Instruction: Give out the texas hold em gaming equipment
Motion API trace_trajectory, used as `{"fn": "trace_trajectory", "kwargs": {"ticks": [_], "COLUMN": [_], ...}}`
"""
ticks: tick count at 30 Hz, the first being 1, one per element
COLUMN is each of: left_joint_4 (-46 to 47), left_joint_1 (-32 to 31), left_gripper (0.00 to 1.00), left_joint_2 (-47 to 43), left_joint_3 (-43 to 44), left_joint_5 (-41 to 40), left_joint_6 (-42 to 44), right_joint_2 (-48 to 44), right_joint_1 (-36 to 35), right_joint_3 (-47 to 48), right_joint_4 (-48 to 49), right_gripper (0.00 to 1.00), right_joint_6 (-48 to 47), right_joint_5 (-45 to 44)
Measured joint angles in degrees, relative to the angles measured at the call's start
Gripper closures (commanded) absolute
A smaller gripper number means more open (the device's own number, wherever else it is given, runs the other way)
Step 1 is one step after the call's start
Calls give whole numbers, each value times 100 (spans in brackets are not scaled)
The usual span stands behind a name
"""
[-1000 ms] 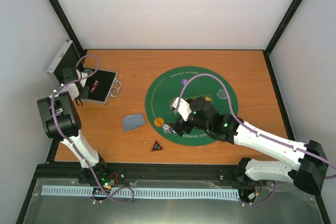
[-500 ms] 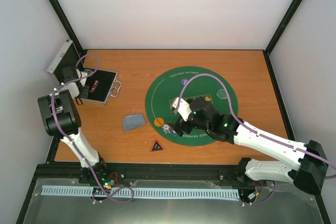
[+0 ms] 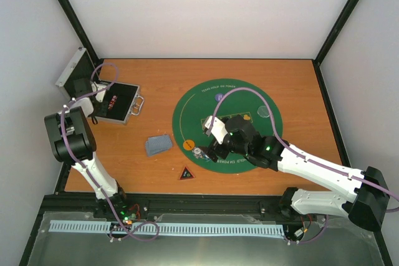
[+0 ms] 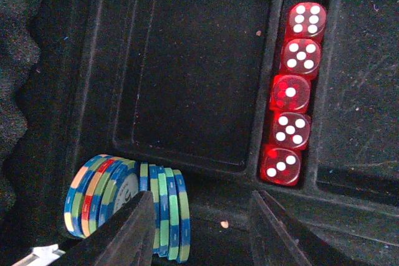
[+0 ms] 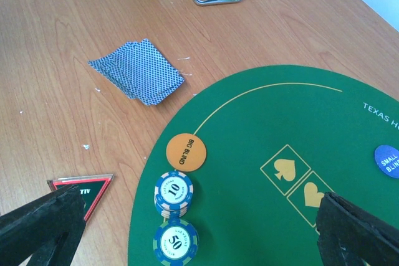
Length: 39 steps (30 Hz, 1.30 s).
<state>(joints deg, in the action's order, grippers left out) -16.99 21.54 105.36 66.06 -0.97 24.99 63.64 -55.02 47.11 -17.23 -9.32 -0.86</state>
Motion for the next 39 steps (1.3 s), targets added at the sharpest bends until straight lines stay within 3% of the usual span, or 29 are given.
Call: {"fn": "trace_trajectory", "kwargs": {"ticks": [20,24,28,29,39], "left_joint_4": [-20,-87,-79,-72,-562], "left_joint_1": [7,61,94,98,118], "left_gripper": [59,66,96,99,99], "left_joint_2": [234,437,479,476,-118], "left_joint_3": [109,186,225,225,297], "left_joint_5": [-398,-369,-361,-380,354], "left_joint_6": [160,160,192,168,57], "right_joint_2": [-129,-131,-144,-144,-144], "right_joint_1": [2,2,2,2,4], "right_joint_3": [-46,-46,-46,-46,24], "right_joint_4": [-59,-66,-96,-98,-168], "right_gripper": [0,0,0,0,0], "right_joint_6": [-11,-13,-11,-11,-20], "right_joint_5": [-24,-44,-87,-94,-129]}}
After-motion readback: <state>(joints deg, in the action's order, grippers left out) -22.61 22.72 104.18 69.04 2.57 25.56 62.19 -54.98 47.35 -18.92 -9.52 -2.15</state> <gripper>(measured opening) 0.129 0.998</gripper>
